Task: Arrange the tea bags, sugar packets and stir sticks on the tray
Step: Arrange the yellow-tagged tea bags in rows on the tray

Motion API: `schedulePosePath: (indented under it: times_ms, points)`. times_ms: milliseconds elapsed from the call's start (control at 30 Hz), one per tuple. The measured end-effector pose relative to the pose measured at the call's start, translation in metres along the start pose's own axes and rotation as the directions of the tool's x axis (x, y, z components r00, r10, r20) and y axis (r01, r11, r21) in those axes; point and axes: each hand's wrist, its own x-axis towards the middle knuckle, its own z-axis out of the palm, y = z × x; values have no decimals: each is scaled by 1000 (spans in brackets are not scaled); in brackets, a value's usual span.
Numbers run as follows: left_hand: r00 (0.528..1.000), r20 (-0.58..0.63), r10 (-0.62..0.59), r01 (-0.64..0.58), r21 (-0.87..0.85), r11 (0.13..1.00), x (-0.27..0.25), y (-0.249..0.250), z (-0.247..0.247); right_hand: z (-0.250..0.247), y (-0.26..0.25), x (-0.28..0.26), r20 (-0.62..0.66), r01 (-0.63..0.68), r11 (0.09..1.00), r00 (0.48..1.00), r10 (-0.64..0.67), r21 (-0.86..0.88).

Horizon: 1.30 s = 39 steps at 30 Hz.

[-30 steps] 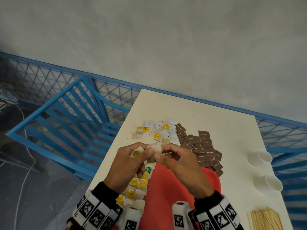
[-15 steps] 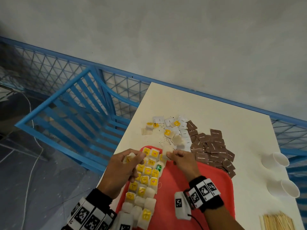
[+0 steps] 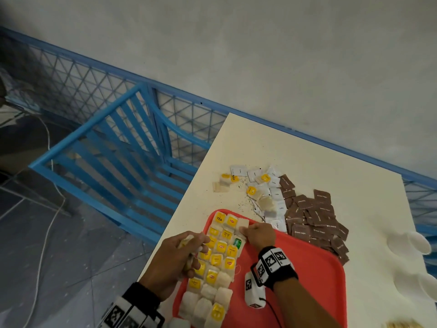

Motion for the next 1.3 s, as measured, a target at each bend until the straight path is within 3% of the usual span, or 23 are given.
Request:
schedulePosePath:
  times_ms: [200, 367, 567, 733, 1033, 1167, 1300]
  points:
    - [995, 30, -99, 103, -193, 976, 4, 5, 3, -3, -6, -3, -67, 7, 1000, 998, -8, -11]
    - [975, 162, -151, 201, -363, 910, 5, 9, 13, -32, -19, -41, -124, 230, 963, 969, -213, 139]
    - [960, 236, -152, 228, -344, 911, 2, 4, 42, -89, -39, -137, 32, 572, 786, 804, -594, 234]
    - [969, 225, -102, 165, -283, 945, -8, -5, 79, -97, -27, -166, 38, 749, 661, 663, -748, -43]
    - [971, 230, -61, 116, -237, 965, -15, -19, 116, -110, -2, -174, -36, 697, 700, 704, -709, -154]
    - [970, 237, -57, 116, -242, 963, -17, -22, 125, -118, 1, -176, 0, 701, 684, 698, -716, -201]
    - [967, 248, -51, 117, -257, 959, -21, -20, 129, -136, 0, -176, -81, 710, 702, 697, -712, -62]
